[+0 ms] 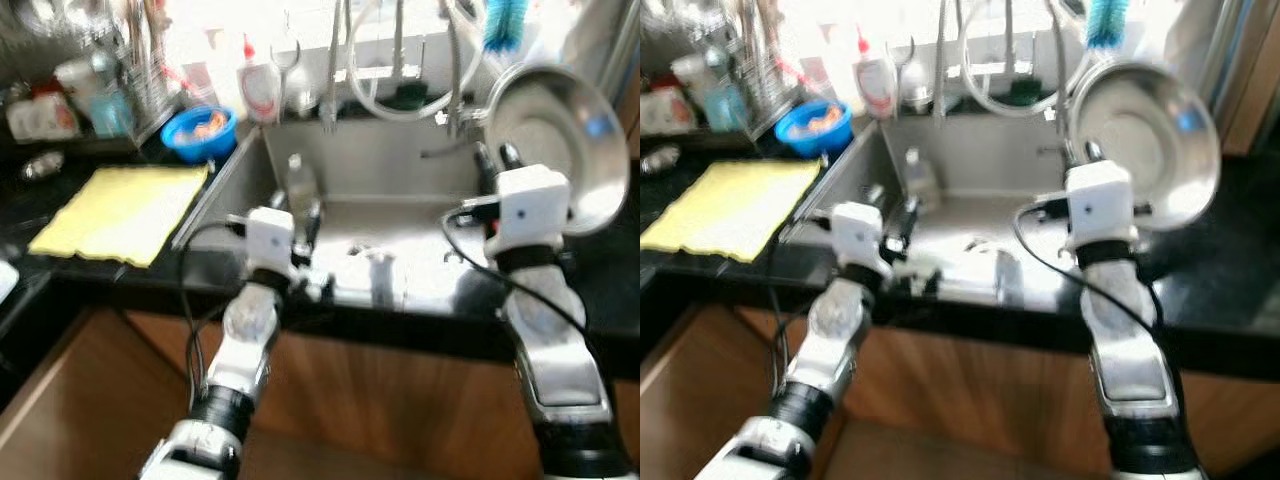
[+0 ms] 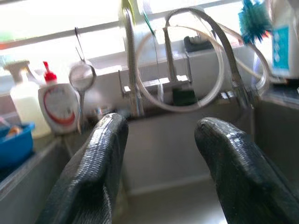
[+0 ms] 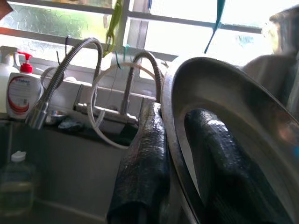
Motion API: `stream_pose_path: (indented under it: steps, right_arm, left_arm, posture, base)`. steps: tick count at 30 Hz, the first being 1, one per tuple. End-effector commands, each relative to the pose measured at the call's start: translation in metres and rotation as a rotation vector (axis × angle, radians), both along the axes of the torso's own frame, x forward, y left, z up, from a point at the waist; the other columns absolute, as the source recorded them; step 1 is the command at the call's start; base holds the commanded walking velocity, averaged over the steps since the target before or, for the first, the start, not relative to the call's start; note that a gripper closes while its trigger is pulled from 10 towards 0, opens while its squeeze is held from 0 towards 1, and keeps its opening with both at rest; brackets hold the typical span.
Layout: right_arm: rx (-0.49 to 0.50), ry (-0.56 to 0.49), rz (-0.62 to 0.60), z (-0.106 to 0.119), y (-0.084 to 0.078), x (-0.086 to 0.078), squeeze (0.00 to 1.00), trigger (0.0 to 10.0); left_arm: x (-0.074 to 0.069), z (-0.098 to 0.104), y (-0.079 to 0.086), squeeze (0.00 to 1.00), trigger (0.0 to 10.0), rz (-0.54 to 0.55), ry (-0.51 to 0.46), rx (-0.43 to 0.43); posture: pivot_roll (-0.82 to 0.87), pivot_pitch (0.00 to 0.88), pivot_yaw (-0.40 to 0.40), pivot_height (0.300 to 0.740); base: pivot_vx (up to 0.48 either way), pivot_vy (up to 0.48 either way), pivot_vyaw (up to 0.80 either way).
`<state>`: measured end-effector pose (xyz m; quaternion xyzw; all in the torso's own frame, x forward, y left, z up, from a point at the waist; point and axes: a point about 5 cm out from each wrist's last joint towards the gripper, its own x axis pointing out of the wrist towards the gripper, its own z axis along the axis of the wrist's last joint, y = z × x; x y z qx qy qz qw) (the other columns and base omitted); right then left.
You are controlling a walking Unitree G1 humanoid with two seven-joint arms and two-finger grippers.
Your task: Kitchen organization
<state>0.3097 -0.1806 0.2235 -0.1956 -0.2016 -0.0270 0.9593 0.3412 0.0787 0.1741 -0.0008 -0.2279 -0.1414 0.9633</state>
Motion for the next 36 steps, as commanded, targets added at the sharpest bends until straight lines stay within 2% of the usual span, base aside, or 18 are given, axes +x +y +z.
stream_pose_path:
  steps: [1, 8, 11, 13, 15, 19, 23, 26, 36]
  right_arm:
    - [-0.015, -0.010, 0.058, 0.004, 0.015, 0.000, 0.00, 10.0]
    - [-0.052, 0.034, 0.156, 0.000, 0.028, 0.001, 0.00, 10.0]
    - [-0.055, 0.080, 0.250, -0.001, 0.037, 0.002, 0.00, 10.0]
    - [-0.122, 0.156, 0.381, -0.004, 0.051, 0.000, 0.00, 10.0]
    - [-0.148, 0.188, 0.421, -0.007, 0.055, -0.001, 0.00, 10.0]
    - [-0.169, 0.243, 0.426, -0.014, 0.056, -0.001, 0.00, 10.0]
    - [-0.147, 0.300, 0.424, -0.020, 0.052, 0.000, 0.00, 10.0]
    - [-0.139, 0.329, 0.382, -0.024, 0.047, 0.004, 0.00, 10.0]
    - [-0.026, 0.469, 0.360, -0.044, 0.038, 0.012, 0.00, 10.0]
  left_arm:
    - [0.001, -0.005, 0.016, 0.00, 10.0, 0.048, 0.017, -0.003]
    - [0.001, -0.005, 0.020, 0.00, 10.0, 0.062, 0.015, 0.001]
    - [0.002, -0.004, 0.020, 0.00, 10.0, 0.065, 0.015, 0.002]
    - [0.003, -0.004, 0.021, 0.00, 10.0, 0.067, 0.014, 0.003]
    - [0.003, -0.004, 0.021, 0.00, 10.0, 0.067, 0.013, 0.002]
    - [0.003, -0.003, 0.020, 0.00, 10.0, 0.067, 0.011, 0.000]
    - [0.003, -0.003, 0.020, 0.00, 10.0, 0.071, 0.011, -0.002]
    - [0.003, -0.003, 0.021, 0.00, 10.0, 0.073, 0.013, 0.001]
    - [0.004, -0.004, 0.022, 0.00, 10.0, 0.071, 0.017, 0.004]
  posture:
    - [-0.34, 0.000, 0.135, 0.740]
    - [-0.32, 0.000, 0.127, 0.740]
    - [-0.32, 0.000, 0.128, 0.740]
    - [-0.32, 0.000, 0.130, 0.740]
    - [-0.32, 0.000, 0.129, 0.740]
    - [-0.32, 0.000, 0.126, 0.740]
    - [-0.32, 0.000, 0.125, 0.740]
    - [-0.31, 0.000, 0.124, 0.740]
    - [-0.31, 0.000, 0.124, 0.740]
  base:
    - [0.341, 0.000, 0.40]
    - [0.000, 0.000, 0.00]
    - [0.000, 0.000, 0.00]
    - [0.000, 0.000, 0.00]
    - [0.000, 0.000, 0.00]
    - [0.000, 0.000, 0.00]
    - [0.000, 0.000, 0.00]
    - [0.000, 0.000, 0.00]
    - [0.000, 0.000, 0.00]
